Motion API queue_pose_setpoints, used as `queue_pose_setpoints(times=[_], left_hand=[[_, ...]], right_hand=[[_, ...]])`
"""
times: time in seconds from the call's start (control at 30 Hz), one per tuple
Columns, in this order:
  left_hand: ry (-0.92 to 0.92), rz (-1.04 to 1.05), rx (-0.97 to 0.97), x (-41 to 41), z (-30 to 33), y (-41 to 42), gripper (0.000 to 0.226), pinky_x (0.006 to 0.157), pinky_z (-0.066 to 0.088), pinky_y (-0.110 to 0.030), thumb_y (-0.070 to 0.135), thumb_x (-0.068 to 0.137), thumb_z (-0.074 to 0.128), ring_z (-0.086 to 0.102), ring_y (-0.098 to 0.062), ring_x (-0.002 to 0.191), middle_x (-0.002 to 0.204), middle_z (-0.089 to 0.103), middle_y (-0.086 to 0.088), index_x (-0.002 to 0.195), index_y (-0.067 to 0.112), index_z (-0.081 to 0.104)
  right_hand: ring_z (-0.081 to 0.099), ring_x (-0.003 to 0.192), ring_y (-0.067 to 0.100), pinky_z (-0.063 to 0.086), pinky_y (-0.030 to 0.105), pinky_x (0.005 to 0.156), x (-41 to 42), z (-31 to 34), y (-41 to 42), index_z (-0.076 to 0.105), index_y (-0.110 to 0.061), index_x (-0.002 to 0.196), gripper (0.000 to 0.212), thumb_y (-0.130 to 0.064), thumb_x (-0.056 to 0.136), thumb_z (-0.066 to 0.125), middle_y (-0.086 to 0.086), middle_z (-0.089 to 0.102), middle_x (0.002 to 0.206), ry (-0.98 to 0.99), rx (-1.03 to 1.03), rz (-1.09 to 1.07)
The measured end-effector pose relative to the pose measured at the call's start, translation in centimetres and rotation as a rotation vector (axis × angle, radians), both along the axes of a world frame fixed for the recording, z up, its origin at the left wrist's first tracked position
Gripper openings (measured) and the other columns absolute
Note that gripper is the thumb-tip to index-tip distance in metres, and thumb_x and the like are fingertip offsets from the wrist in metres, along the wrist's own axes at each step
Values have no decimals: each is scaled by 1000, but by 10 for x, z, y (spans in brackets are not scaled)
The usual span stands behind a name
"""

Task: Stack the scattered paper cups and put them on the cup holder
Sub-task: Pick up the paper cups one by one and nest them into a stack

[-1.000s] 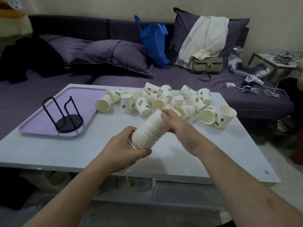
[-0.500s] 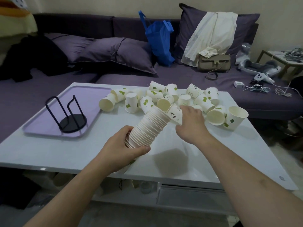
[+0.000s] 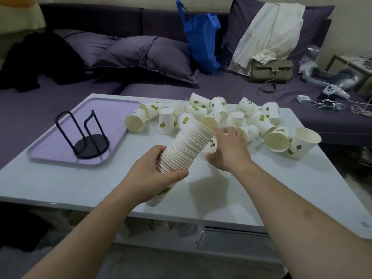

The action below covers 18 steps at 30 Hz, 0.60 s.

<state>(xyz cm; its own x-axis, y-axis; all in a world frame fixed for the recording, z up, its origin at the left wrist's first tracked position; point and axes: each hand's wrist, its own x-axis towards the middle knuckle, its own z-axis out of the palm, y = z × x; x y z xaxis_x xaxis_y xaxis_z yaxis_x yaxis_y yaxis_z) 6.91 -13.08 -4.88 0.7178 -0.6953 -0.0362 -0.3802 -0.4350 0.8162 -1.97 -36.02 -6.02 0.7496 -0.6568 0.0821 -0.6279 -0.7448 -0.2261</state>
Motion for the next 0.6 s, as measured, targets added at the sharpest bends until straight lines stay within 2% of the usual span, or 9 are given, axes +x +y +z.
queue_pose_setpoints(times=[0.1, 0.2, 0.3, 0.43, 0.53, 0.6], left_hand=[[-1, 8, 0, 2, 1, 4, 63, 82, 60, -37, 55, 71, 91, 68, -9, 94, 106, 70, 16, 123, 39, 60], [-1, 15, 6, 3, 1, 8, 62, 82, 60, -37, 55, 71, 91, 69, -10, 93, 106, 70, 14, 123, 39, 59], [-1, 18, 5, 3, 2, 10, 62, 81, 59, -36, 55, 71, 91, 69, -10, 93, 106, 70, 14, 122, 40, 59], [-3, 5, 9, 2, 3, 13, 63, 82, 60, -38, 54, 70, 91, 69, -10, 93, 106, 71, 13, 122, 39, 59], [-24, -18, 22, -2, 4, 14, 64, 79, 59, -33, 51, 72, 92, 69, -10, 93, 107, 70, 14, 125, 38, 58], [-44, -36, 32, -4, 6, 14, 64, 74, 55, -26, 50, 73, 91, 68, -9, 93, 108, 69, 14, 126, 38, 57]], right_hand=[[61, 107, 31, 56, 43, 83, 0, 1, 7, 39, -39, 135, 56, -33, 84, 62, 0, 61, 107, -18, 140, 90], [60, 94, 26, 50, 38, 72, -3, 9, 7, 39, -32, 138, 60, -28, 86, 68, -2, 61, 101, -116, 208, 59], [61, 85, 22, 46, 34, 65, -7, 22, 2, 42, -21, 127, 49, -25, 87, 71, -3, 60, 94, -427, 366, -48], [63, 86, 12, 55, 30, 76, -14, 44, 2, 48, -23, 129, 54, -21, 87, 82, -9, 59, 101, -838, 664, -146], [72, 100, 18, 62, 36, 88, -20, 53, 2, 62, -21, 130, 59, -28, 78, 90, 3, 70, 116, -1018, 891, -136], [75, 98, 23, 64, 43, 89, -20, 58, 4, 72, -11, 119, 43, -24, 82, 87, 13, 76, 115, -1084, 1016, -90]])
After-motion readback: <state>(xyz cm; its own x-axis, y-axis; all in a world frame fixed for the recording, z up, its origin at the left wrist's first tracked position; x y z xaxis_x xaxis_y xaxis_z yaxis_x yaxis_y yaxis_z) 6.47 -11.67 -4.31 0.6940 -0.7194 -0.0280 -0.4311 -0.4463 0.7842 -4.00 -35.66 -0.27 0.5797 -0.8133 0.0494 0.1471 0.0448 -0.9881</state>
